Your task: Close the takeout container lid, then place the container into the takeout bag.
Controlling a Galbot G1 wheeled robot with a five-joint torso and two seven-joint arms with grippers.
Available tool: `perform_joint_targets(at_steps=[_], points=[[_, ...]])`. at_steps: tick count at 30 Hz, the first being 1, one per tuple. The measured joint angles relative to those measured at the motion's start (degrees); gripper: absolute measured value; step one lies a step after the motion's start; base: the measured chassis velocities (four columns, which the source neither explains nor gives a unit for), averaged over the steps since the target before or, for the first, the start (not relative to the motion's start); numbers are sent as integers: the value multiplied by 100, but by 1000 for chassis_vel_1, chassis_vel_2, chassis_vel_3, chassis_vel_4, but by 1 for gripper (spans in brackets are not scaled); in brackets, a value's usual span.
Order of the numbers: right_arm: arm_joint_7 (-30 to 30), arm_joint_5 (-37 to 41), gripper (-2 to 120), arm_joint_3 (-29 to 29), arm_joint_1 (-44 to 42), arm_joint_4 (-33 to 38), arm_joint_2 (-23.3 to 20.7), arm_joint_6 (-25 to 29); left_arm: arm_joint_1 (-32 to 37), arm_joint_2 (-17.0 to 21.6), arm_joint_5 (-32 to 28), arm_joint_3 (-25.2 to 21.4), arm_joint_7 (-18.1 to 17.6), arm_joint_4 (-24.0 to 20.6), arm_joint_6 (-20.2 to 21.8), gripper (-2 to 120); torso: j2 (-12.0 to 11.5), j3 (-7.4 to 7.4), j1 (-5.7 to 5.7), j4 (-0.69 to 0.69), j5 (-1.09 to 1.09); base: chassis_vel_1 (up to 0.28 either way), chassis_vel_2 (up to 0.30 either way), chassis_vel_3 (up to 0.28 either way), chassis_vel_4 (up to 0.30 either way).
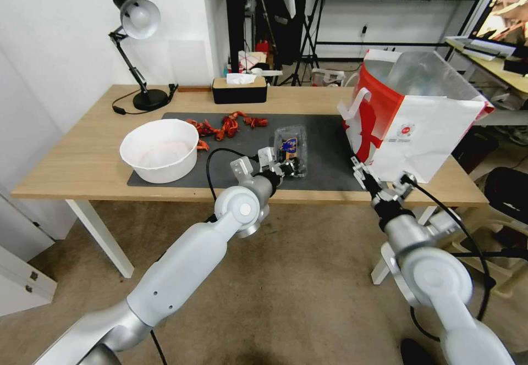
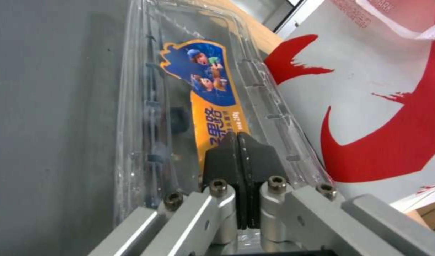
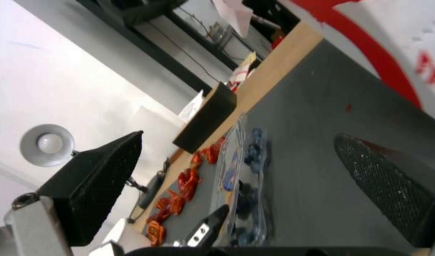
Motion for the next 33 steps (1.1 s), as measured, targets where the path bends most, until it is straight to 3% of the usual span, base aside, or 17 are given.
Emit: perform_joint_targets(at_steps=[16, 19, 33], points=[[965, 591, 100, -787, 1710, -1008, -201, -1047, 129, -9, 56, -41, 34, -7, -23, 0, 0, 0, -1, -1, 0, 0, 0, 0, 0], [1164, 635, 100, -1110, 2289, -1517, -206, -1313, 175, -41, 46, -91, 34, 2, -33, 0, 0, 0, 0, 1, 0, 0, 0, 0, 0], [1372, 771, 100, -1675, 3467, -2651, -28, -2652, 139, 30, 32, -89, 44, -19, -44, 0, 0, 0, 0, 0, 0, 0, 0, 0, 0]])
